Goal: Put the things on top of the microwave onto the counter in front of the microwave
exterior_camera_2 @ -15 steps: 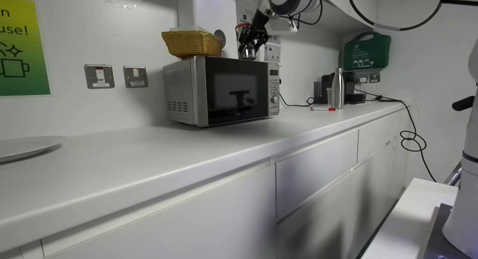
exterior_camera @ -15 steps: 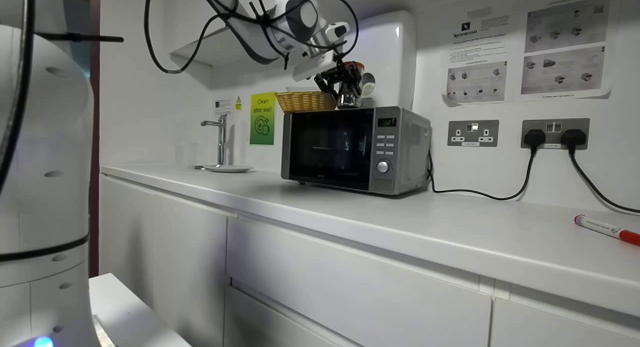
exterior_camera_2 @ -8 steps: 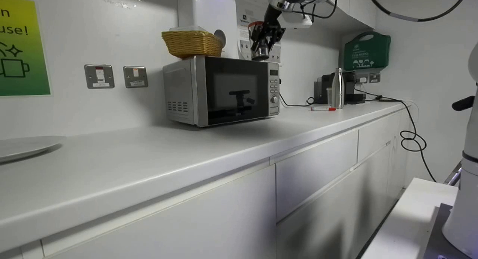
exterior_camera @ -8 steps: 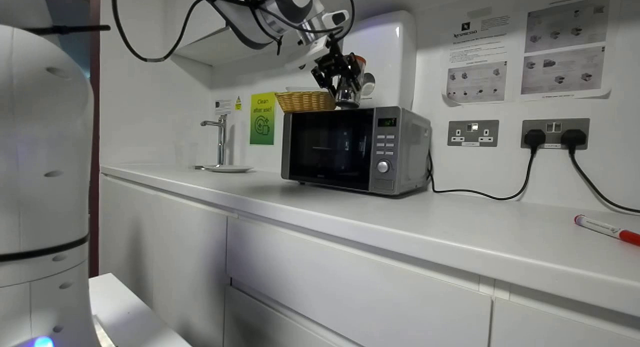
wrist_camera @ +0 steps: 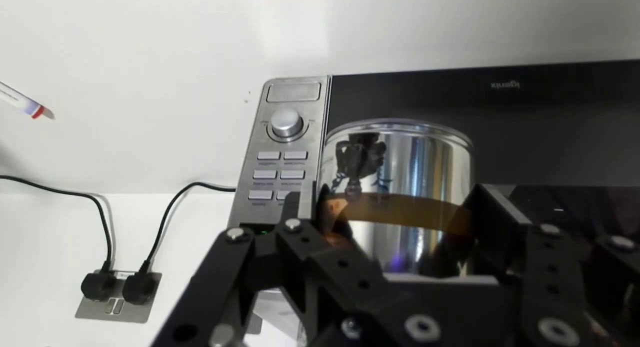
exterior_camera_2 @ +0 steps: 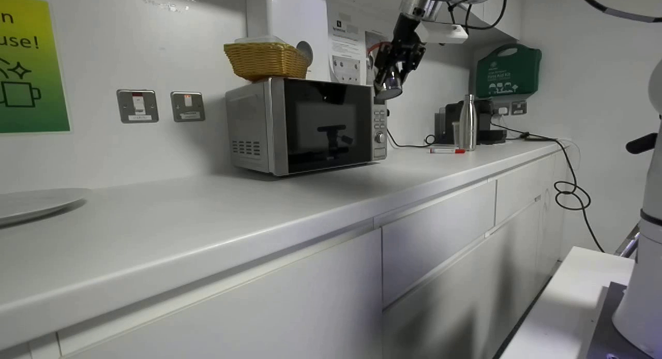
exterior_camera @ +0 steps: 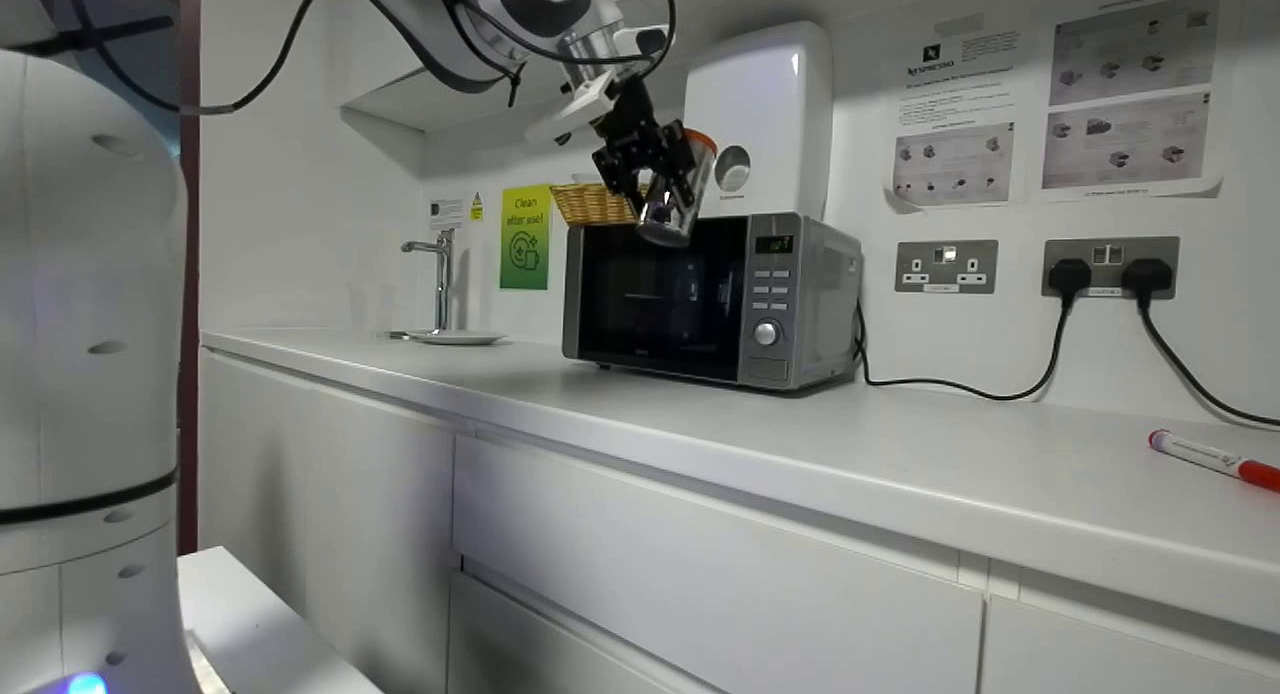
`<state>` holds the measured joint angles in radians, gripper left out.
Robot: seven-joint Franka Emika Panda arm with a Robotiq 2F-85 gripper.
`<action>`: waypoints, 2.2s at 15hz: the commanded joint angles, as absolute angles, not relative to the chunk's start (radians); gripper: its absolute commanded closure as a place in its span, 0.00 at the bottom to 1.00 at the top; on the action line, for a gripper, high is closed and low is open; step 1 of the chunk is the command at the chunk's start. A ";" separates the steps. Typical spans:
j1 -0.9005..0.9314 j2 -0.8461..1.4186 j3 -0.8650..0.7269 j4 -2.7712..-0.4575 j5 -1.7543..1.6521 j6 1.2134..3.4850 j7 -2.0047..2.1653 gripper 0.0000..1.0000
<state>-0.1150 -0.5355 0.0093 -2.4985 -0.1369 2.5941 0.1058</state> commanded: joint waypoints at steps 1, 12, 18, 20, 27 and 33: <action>-0.117 -0.635 0.008 -2.600 -0.125 2.560 0.111 0.46; -0.163 -0.692 0.041 -2.804 -0.125 2.804 0.153 0.46; -0.275 -0.681 0.062 -2.799 -0.182 2.785 0.127 0.46; -0.292 -0.675 0.061 -2.799 -0.187 2.744 0.125 0.46; -0.276 -0.679 0.016 -2.800 -0.178 2.514 0.128 0.46; -0.249 -0.691 0.018 -2.800 -0.171 2.524 0.127 0.46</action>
<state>-0.2703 -0.6741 0.0233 -2.8014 -0.1644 2.5350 0.1337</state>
